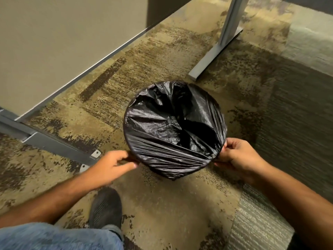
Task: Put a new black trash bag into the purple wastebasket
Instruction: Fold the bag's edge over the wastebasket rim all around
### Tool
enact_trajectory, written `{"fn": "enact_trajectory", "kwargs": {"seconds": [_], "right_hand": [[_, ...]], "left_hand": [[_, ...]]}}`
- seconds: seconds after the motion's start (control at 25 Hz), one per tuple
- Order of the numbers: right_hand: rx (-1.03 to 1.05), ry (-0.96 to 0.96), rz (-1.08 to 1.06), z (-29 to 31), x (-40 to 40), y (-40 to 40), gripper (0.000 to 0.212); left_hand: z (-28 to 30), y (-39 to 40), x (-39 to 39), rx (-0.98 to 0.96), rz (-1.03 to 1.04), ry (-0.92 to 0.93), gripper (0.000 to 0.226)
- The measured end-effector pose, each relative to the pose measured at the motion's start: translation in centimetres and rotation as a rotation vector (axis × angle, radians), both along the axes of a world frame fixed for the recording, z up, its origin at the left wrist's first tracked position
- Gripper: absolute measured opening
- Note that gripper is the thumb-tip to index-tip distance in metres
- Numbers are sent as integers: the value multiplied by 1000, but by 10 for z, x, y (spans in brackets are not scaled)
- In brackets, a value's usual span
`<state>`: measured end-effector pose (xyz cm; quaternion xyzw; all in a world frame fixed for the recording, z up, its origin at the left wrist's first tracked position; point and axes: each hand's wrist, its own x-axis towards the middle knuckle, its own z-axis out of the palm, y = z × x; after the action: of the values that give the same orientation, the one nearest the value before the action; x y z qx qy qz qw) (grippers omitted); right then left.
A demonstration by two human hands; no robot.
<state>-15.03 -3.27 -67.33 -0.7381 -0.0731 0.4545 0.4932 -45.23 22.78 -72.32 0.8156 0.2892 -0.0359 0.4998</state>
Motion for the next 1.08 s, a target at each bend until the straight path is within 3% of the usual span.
{"fn": "enact_trajectory", "kwargs": {"seconds": [0.12, 0.24, 0.36, 0.48, 0.64, 0.72, 0.84, 0.92, 1.0, 1.08], "right_hand": [[37, 51, -196, 1, 21, 10, 19], [134, 62, -193, 7, 45, 27, 19], [123, -148, -106, 4, 52, 48, 33], [75, -323, -176, -8, 58, 54, 35], [-164, -568, -75, -22, 70, 48, 46], [-216, -519, -47, -28, 67, 46, 43], [21, -222, -230, -33, 63, 47, 34], [157, -165, -268, -25, 63, 51, 37], [170, -312, -189, -17, 64, 58, 44], [99, -532, -151, -12, 70, 66, 33]], "left_hand": [[7, 21, 16, -442, 538, -116, 28], [17, 33, 34, -547, 634, -217, 31], [23, 38, 48, -505, 657, -271, 34], [23, 41, 53, -411, 709, -256, 29], [12, 30, 60, -320, 736, -173, 29], [8, 27, 65, -300, 752, -172, 26], [8, 30, 69, -276, 764, -172, 25], [8, 36, 69, -274, 799, -154, 28], [9, 44, 71, -292, 848, -153, 28], [14, 54, 76, -313, 864, -168, 28]]}}
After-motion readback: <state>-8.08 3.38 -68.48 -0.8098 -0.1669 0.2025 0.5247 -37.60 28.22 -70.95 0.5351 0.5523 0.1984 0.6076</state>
